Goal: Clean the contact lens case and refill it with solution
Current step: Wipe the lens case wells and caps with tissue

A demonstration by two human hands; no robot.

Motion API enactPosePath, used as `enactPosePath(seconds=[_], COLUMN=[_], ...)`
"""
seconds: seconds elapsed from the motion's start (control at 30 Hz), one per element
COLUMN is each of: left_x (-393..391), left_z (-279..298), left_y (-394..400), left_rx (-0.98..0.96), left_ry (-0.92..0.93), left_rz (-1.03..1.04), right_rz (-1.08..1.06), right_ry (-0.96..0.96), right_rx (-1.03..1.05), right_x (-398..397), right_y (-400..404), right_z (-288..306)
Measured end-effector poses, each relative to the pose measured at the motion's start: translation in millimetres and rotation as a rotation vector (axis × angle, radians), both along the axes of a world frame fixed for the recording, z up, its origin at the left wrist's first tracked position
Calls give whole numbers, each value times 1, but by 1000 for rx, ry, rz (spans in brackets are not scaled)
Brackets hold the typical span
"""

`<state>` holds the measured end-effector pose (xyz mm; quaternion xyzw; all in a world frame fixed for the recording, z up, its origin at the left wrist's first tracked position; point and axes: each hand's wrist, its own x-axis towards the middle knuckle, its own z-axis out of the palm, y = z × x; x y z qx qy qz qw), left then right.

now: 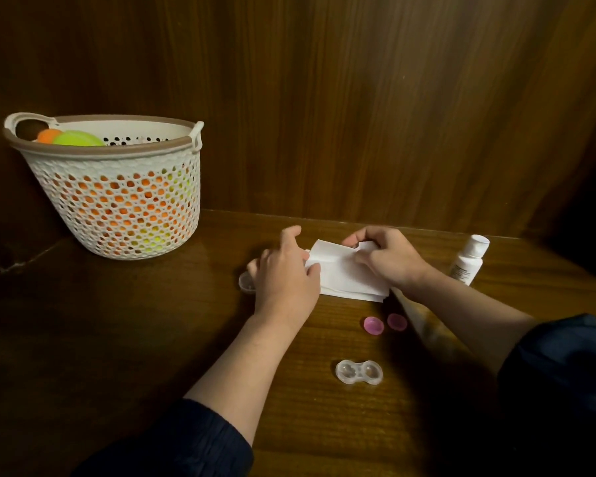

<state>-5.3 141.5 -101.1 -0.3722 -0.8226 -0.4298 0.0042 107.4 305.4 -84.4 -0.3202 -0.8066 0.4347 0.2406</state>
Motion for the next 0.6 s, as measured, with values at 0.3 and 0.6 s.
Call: enactPosePath(seconds=[0.3, 0.6], left_x=[-1, -5], left_z=[-2, -1], left_y=[0, 2], left_rx=[111, 145], left_ry=[-1, -76], left_rz=[-44, -94], right_rz=[8, -80], right_ry=[88, -40], right_rx=[96, 731], right_x=[1, 4], right_y=[-3, 4], right_z=[-1, -7])
